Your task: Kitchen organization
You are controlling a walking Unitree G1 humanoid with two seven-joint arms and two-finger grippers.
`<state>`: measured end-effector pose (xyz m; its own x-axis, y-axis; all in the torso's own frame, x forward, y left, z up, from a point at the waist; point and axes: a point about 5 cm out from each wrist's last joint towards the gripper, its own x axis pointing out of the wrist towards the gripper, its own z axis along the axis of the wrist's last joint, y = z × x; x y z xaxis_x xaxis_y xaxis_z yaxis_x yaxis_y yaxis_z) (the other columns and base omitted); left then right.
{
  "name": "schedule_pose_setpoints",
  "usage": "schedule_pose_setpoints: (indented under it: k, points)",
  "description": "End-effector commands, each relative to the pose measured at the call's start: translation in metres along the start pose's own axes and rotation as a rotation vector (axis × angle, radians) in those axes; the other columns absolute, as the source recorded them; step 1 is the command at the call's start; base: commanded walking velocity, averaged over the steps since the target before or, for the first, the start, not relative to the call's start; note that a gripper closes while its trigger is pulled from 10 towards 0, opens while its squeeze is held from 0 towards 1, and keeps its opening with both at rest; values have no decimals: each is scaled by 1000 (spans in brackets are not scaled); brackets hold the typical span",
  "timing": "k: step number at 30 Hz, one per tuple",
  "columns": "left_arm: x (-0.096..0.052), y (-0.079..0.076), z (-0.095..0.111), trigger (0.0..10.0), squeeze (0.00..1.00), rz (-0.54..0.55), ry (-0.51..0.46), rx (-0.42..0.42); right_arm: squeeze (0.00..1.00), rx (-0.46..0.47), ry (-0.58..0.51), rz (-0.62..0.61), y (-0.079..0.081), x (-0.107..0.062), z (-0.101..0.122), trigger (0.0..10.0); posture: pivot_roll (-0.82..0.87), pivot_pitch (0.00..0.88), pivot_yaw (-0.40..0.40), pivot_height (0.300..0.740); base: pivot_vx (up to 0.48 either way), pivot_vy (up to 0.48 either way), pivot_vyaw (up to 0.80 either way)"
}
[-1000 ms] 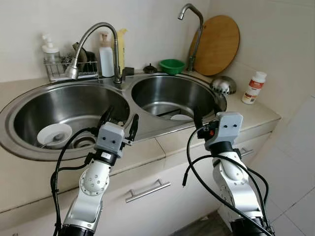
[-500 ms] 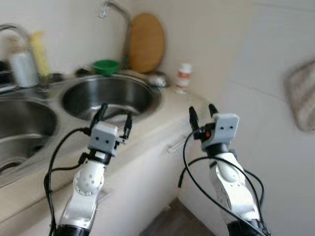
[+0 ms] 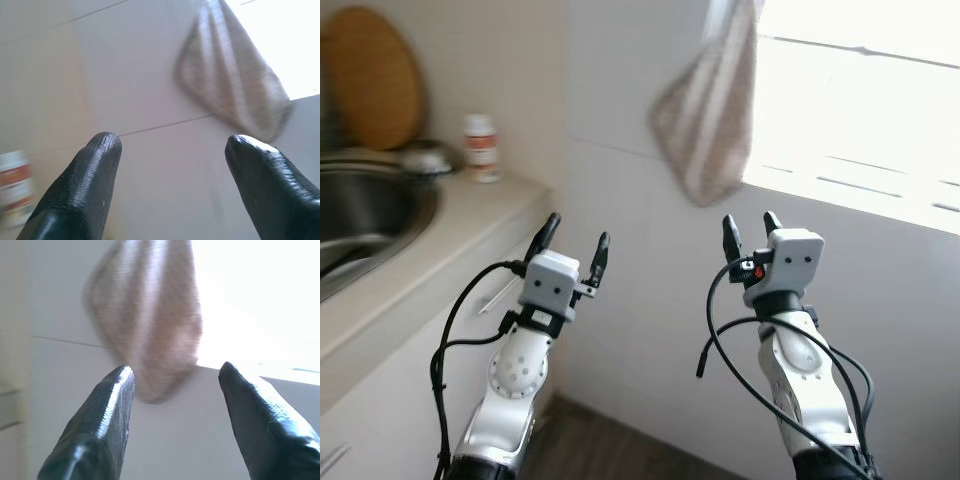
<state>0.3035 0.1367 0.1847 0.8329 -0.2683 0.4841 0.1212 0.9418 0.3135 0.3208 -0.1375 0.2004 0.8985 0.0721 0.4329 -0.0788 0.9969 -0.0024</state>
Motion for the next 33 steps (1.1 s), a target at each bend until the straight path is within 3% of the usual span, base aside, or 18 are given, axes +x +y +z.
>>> schedule_pose_setpoints:
  k: [1,9,33]
  points:
    - [1,1,1,10000,0,-5,-6,11,0,4,-15,6,3,1,4,10000,-26,0,-54,740,0,0,-800]
    - [1,0,0,10000,0,-6,2,2,0,2,-13,4,2,1,4,10000,-27,0,-55,740,0,-277,-800]
    - [2,-3,0,10000,0,-20,-14,-22,0,11,18,-24,0,-4,-5,10000,-35,0,-46,740,0,0,-800]
